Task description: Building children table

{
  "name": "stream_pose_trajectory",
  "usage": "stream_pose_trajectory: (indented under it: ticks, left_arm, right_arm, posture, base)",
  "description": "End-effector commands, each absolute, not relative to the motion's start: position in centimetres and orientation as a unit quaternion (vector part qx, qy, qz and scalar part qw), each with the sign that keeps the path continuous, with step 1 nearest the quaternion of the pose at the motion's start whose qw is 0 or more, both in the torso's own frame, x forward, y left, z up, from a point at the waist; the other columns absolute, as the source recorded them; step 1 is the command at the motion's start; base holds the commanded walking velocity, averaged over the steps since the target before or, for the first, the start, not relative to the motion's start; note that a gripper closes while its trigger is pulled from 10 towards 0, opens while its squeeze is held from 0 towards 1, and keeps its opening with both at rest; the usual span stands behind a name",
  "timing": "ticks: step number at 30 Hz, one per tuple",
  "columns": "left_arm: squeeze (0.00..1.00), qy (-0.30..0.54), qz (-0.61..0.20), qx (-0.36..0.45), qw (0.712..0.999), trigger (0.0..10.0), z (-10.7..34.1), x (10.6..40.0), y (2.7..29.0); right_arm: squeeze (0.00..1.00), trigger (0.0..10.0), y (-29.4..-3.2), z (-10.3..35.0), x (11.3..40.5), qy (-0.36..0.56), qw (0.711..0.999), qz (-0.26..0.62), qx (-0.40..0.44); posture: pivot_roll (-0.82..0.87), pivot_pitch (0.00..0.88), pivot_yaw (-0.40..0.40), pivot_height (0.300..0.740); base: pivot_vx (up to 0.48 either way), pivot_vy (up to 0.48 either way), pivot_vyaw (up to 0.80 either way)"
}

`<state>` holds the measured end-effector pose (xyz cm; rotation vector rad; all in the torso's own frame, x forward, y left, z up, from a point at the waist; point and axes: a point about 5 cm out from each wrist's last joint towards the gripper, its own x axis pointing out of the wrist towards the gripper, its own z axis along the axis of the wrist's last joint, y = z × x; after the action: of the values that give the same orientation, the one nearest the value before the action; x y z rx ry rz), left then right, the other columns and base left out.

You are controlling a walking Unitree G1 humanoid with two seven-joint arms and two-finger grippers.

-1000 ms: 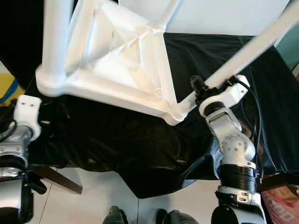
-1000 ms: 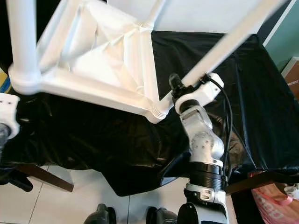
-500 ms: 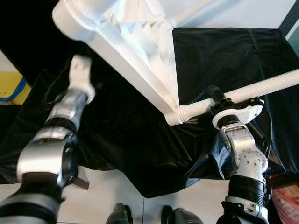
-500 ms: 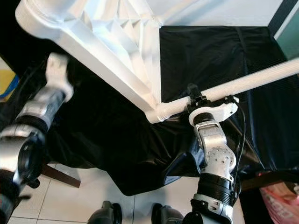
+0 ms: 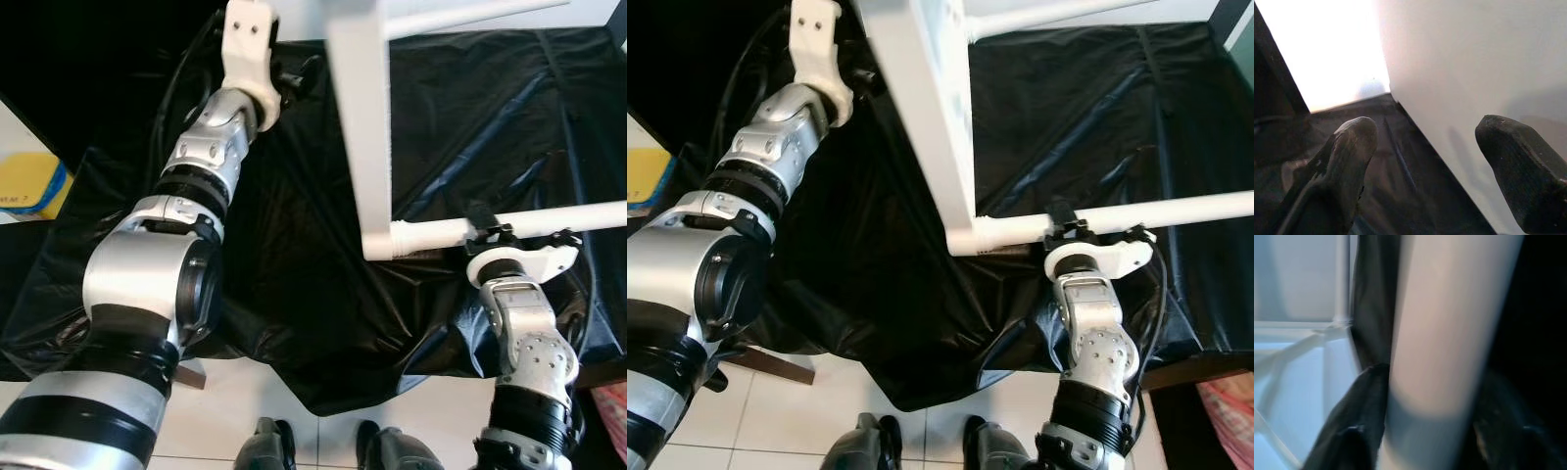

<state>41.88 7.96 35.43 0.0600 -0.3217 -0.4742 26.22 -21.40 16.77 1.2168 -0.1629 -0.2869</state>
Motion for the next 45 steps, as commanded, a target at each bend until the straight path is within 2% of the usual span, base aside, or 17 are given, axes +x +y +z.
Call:
stream_pose_trajectory:
  ticks: [1, 5, 7, 9, 10, 11, 14, 15, 17, 18, 19, 20, 24, 28, 32, 40, 45]
  left_arm:
    - [0.0, -0.169, -0.249, 0.032, 0.953, 10.0, 36.0, 41.7, 7.3]
    - [0.0, -0.178, -0.272, 0.039, 0.945, 10.0, 36.9, 41.3, 6.1]
    - [0.0, -0.191, -0.291, 0.06, 0.936, 10.0, 37.9, 40.8, 4.7]
    - [0.0, -0.199, -0.294, 0.068, 0.933, 10.0, 38.3, 40.7, 4.4]
    - [0.0, -0.202, -0.296, 0.073, 0.931, 10.0, 38.6, 40.6, 4.2]
    - [0.0, -0.202, -0.296, 0.073, 0.931, 10.0, 38.6, 40.6, 4.2]
    - [0.0, -0.21, -0.298, 0.074, 0.928, 10.0, 39.4, 40.3, 4.0]
    - [0.0, -0.21, -0.298, 0.074, 0.928, 10.0, 39.4, 40.3, 4.0]
    - [0.0, -0.208, -0.305, 0.077, 0.926, 10.0, 39.2, 40.3, 3.7]
    - [0.0, -0.208, -0.305, 0.077, 0.926, 10.0, 39.2, 40.3, 3.7]
    - [0.0, -0.202, -0.311, 0.073, 0.926, 10.0, 38.7, 40.4, 3.5]
    - [0.0, -0.197, -0.312, 0.072, 0.927, 10.0, 38.3, 40.4, 3.5]
    - [0.0, -0.189, -0.314, 0.074, 0.928, 10.0, 37.7, 40.6, 3.6]
    - [0.0, -0.174, -0.298, 0.076, 0.936, 10.0, 35.9, 41.2, 5.4]
    - [0.0, -0.172, -0.295, 0.077, 0.937, 10.0, 35.7, 41.3, 5.7]
    - [0.0, -0.137, -0.297, 0.061, 0.943, 10.0, 30.4, 41.7, 8.8]
    - [0.0, -0.119, -0.294, 0.065, 0.946, 10.0, 27.9, 41.5, 10.2]
  right_arm:
    - [1.0, 10.0, -19.3, 12.7, 23.2, -0.023, 0.748, -0.217, 0.627]
    - [1.0, 10.0, -19.2, 12.4, 22.0, -0.002, 0.75, -0.262, 0.607]
    - [0.0, 10.0, -19.7, 12.1, 19.7, 0.027, 0.757, -0.336, 0.56]
    - [0.0, 10.0, -19.9, 12.1, 18.7, 0.034, 0.744, -0.364, 0.559]
    - [0.0, 10.0, -20.3, 12.8, 17.8, 0.035, 0.766, -0.368, 0.525]
    - [0.0, 10.0, -20.3, 12.8, 17.8, 0.035, 0.766, -0.368, 0.525]
    - [0.0, 10.0, -20.5, 15.2, 16.3, 0.02, 0.842, -0.349, 0.412]
    - [0.0, 10.0, -20.5, 15.2, 16.3, 0.02, 0.842, -0.349, 0.412]
    - [0.0, 10.0, -21.0, 16.8, 16.8, -0.018, 0.892, -0.33, 0.308]
    - [0.0, 10.0, -21.0, 16.8, 16.8, -0.018, 0.892, -0.33, 0.308]
    - [0.0, 10.0, -21.3, 18.1, 18.1, -0.061, 0.923, -0.307, 0.224]
    - [0.0, 10.0, -21.4, 18.3, 19.4, -0.076, 0.932, -0.29, 0.204]
    - [0.0, 10.0, -21.6, 18.4, 21.3, -0.083, 0.941, -0.272, 0.185]
    - [0.0, 10.0, -21.1, 18.0, 26.2, -0.093, 0.965, -0.205, 0.136]
    - [0.0, 10.0, -20.9, 18.2, 26.6, -0.095, 0.967, -0.198, 0.13]
    - [0.0, 10.0, -20.6, 19.3, 28.2, -0.12, 0.975, -0.177, 0.056]
    - [0.0, 10.0, -20.7, 17.9, 28.1, -0.088, 0.972, -0.206, 0.07]
  posture:
    - [-0.14, 0.231, 0.128, 0.74]
    - [-0.15, 0.245, 0.172, 0.74]
    - [-0.17, 0.247, 0.197, 0.74]
    - [-0.18, 0.248, 0.203, 0.74]
    - [-0.18, 0.253, 0.218, 0.74]
    - [-0.18, 0.253, 0.218, 0.74]
    - [-0.2, 0.257, 0.241, 0.74]
    - [-0.2, 0.257, 0.241, 0.74]
    - [-0.21, 0.251, 0.244, 0.74]
    - [-0.21, 0.251, 0.244, 0.74]
    - [-0.21, 0.242, 0.249, 0.74]
    - [-0.21, 0.238, 0.243, 0.74]
    - [-0.2, 0.222, 0.228, 0.74]
    - [-0.16, 0.194, 0.176, 0.74]
    - [-0.16, 0.194, 0.176, 0.74]
    - [-0.1, 0.171, 0.085, 0.74]
    - [-0.08, 0.167, 0.059, 0.74]
  base:
    - [0.0, 0.0, 0.0]
    - [0.0, 0.0, 0.0]
    - [0.0, 0.0, 0.0]
    - [0.0, 0.0, 0.0]
    - [0.0, 0.0, 0.0]
    - [0.0, 0.0, 0.0]
    - [0.0, 0.0, 0.0]
    - [0.0, 0.0, 0.0]
    - [0.0, 0.0, 0.0]
    - [0.0, 0.0, 0.0]
    - [0.0, 0.0, 0.0]
    - [0.0, 0.0, 0.0]
    - [0.0, 0.0, 0.0]
    - [0.0, 0.0, 0.0]
    - [0.0, 0.0, 0.0]
    - [0.0, 0.0, 0.0]
    - [0.0, 0.0, 0.0]
